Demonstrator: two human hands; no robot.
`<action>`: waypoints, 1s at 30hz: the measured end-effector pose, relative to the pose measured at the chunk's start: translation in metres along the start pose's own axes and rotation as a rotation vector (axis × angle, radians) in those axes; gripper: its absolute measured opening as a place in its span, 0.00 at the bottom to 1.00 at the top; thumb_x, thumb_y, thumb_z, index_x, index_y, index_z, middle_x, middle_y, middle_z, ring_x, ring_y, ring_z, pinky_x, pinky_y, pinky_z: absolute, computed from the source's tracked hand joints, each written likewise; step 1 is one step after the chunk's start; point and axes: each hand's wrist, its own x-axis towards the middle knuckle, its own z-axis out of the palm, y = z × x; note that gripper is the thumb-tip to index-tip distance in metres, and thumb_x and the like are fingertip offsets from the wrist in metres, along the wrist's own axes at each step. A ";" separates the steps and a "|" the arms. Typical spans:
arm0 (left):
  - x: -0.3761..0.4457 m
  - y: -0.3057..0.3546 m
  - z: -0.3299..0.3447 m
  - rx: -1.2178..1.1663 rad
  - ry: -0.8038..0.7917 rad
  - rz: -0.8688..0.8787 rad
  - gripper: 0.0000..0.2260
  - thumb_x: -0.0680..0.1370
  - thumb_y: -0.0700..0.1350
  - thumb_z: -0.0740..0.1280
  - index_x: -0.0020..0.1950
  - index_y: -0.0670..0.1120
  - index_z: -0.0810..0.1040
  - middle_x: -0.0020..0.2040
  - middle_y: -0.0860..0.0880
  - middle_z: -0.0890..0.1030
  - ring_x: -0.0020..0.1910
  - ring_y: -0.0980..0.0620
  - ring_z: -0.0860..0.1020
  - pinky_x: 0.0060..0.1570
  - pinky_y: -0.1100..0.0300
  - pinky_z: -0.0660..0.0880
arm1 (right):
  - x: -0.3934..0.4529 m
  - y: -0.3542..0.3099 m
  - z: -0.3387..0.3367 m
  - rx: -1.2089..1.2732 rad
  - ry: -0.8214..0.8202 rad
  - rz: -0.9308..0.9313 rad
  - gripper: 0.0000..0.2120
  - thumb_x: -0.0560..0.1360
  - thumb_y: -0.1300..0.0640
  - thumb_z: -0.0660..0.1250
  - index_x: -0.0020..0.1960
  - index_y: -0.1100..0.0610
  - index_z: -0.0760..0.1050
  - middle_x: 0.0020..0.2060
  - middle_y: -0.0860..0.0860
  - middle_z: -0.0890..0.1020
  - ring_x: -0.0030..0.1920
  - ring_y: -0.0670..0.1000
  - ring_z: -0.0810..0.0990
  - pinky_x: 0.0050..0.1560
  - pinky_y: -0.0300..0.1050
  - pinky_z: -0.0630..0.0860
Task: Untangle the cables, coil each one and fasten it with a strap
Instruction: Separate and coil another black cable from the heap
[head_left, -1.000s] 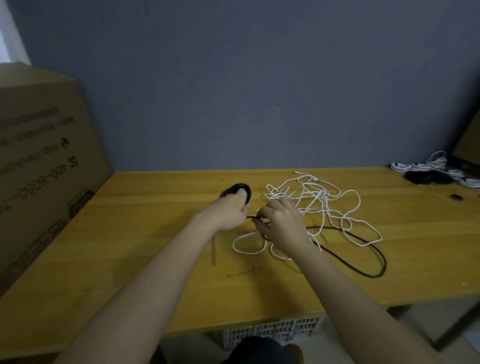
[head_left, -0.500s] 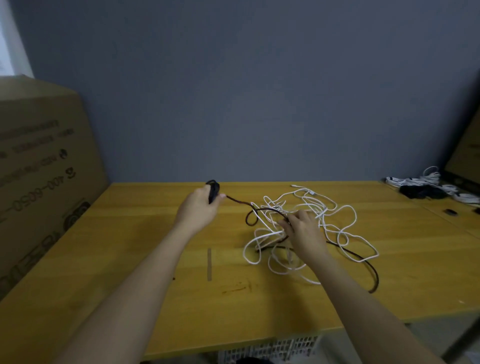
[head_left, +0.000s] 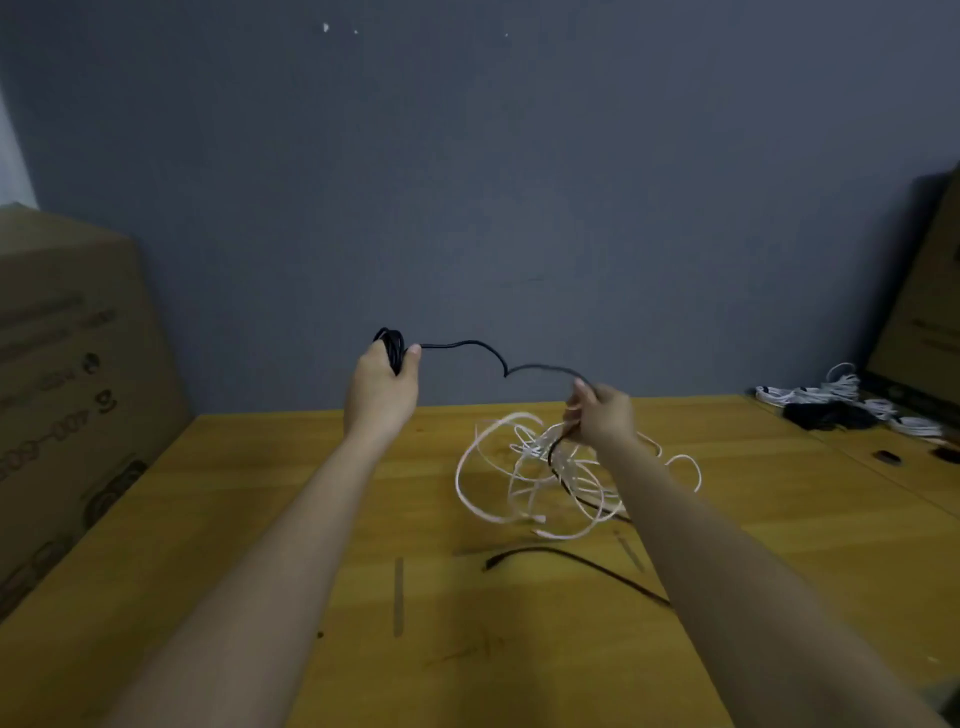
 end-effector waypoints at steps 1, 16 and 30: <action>0.004 0.003 0.002 -0.007 -0.004 0.005 0.18 0.82 0.51 0.59 0.35 0.46 0.59 0.32 0.48 0.64 0.28 0.49 0.64 0.30 0.56 0.60 | 0.010 -0.014 0.002 0.061 0.054 -0.090 0.15 0.81 0.55 0.61 0.37 0.59 0.73 0.30 0.53 0.76 0.30 0.51 0.74 0.33 0.44 0.72; 0.007 0.012 0.046 0.096 -0.160 0.096 0.17 0.81 0.52 0.59 0.36 0.47 0.60 0.32 0.49 0.66 0.31 0.49 0.67 0.30 0.54 0.60 | 0.008 -0.024 -0.001 -0.823 -0.239 -0.588 0.22 0.80 0.55 0.60 0.73 0.56 0.64 0.72 0.54 0.64 0.72 0.56 0.62 0.70 0.49 0.60; -0.016 0.038 0.034 0.073 -0.107 0.259 0.16 0.81 0.54 0.59 0.43 0.43 0.66 0.34 0.49 0.70 0.36 0.46 0.72 0.33 0.54 0.65 | -0.075 -0.043 -0.006 0.525 -0.522 0.025 0.10 0.83 0.60 0.54 0.62 0.61 0.68 0.32 0.53 0.80 0.45 0.54 0.83 0.58 0.49 0.77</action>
